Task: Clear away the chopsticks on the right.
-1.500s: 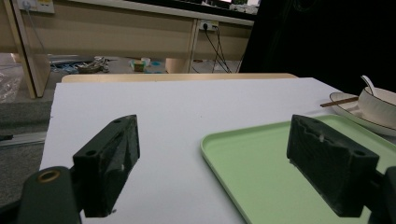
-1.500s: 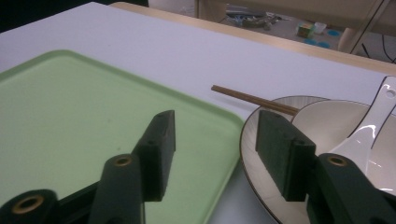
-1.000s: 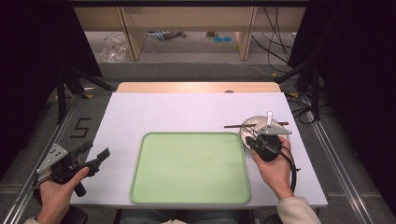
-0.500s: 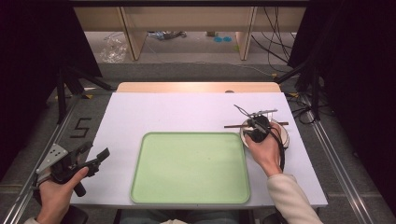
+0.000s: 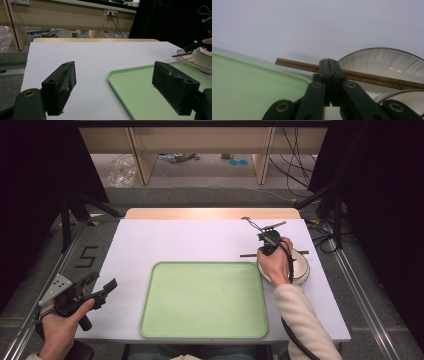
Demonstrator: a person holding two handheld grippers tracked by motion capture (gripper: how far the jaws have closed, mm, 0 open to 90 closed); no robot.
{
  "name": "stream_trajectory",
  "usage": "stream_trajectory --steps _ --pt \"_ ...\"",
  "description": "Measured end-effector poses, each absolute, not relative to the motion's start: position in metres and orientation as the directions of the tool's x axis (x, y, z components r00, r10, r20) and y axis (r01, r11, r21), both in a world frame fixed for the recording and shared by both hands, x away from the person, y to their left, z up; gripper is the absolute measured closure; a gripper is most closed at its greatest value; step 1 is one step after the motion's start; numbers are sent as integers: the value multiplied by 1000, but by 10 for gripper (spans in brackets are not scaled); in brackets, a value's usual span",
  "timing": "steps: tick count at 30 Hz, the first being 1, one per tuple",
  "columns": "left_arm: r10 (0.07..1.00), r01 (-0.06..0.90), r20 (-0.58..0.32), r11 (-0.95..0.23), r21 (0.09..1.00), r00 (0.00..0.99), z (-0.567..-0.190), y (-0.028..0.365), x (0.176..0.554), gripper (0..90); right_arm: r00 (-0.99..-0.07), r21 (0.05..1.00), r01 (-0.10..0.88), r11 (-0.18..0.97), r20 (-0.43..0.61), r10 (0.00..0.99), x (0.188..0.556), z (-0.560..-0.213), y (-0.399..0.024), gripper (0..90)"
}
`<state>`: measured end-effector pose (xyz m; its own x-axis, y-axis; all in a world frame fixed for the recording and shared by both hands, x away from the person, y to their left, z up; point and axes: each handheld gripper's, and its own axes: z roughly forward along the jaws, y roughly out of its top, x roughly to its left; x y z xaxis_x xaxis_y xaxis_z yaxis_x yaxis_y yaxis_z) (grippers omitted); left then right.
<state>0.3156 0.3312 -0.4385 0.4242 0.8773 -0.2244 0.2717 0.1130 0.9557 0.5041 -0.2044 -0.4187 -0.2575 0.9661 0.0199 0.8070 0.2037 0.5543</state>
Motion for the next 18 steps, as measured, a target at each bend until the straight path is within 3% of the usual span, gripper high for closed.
stream_trajectory --steps 9,18 --pt "877 274 -226 113 955 424 -439 332 316 192 -273 529 812 246 -28 962 518 -427 -204 900" --pt "877 274 -226 113 955 425 -439 331 316 193 -246 518 827 218 -16 969 520 -431 -203 900"
